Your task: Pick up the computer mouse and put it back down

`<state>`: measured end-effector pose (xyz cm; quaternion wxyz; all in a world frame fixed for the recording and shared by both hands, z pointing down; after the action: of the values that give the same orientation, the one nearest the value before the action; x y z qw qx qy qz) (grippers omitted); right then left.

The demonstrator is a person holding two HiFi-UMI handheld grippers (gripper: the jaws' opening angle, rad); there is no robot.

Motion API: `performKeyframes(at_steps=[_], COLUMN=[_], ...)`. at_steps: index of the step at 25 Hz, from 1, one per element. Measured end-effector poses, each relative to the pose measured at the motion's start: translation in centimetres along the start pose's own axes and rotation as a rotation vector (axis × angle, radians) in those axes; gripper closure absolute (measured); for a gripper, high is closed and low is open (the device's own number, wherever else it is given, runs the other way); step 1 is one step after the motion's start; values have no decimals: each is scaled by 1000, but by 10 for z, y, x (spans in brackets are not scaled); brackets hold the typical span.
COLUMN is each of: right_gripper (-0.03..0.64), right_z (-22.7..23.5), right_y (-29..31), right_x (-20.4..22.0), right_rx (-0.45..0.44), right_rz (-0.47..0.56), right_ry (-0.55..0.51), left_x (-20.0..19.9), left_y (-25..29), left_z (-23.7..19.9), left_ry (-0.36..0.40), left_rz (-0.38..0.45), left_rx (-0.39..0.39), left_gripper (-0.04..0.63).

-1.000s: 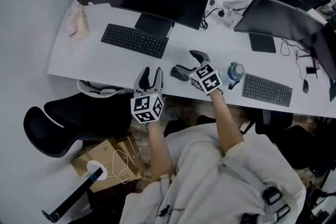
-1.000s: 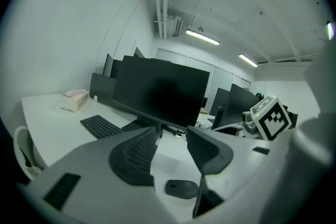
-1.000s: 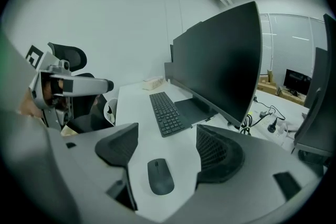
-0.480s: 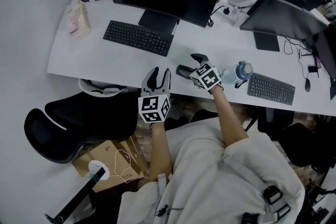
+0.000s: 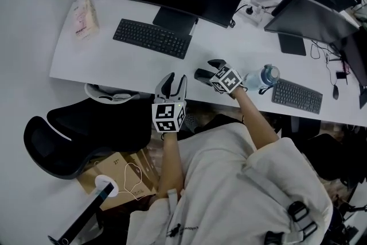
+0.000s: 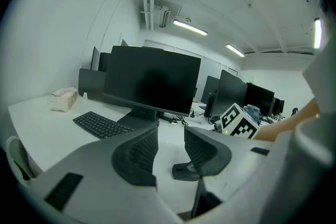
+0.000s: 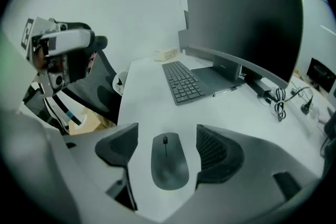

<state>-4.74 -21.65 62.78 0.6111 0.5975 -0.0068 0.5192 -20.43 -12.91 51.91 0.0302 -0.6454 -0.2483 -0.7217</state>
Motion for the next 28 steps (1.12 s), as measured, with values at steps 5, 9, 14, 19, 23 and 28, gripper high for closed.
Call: performKeyframes(at_steps=[5,9,14,19,23,28], right_gripper=[261,262,261,262,261,261], right_z=[4,2,-1,0,2,5], right_y=[7,14,17,16,14,12], right_x=[4,10,15,21,22,22], right_rx=[-9,-11,-12,-13,-13,-13], right_rz=[-10,-54,-84,-90,-90,-101], right_ry=[0,-25,-24,-22,-23,-43], left_x=[8,10,9,14,14,9], left_y=[-6,-11,-15,-15,-14,-6], left_z=[-9,-15,-21,-19,-9,0], left_ry=[-9,-10,-32,-60,-80,-62], left_rz=[4,8,23,19,17,19], left_rx=[-13,-24,-43,-40,10,29], left_gripper=[463,490,539,569,574,574])
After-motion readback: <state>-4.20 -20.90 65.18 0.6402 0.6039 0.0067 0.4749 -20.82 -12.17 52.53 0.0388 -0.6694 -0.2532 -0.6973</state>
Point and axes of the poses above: the fingertips, and each gripper's own axes: y forward along the fingers, z to its right, x out of its underside, the point moved 7 cm from there along -y, backward along the fingers, and after that the axes turned 13 degrees about y, right-handed, at the moved point
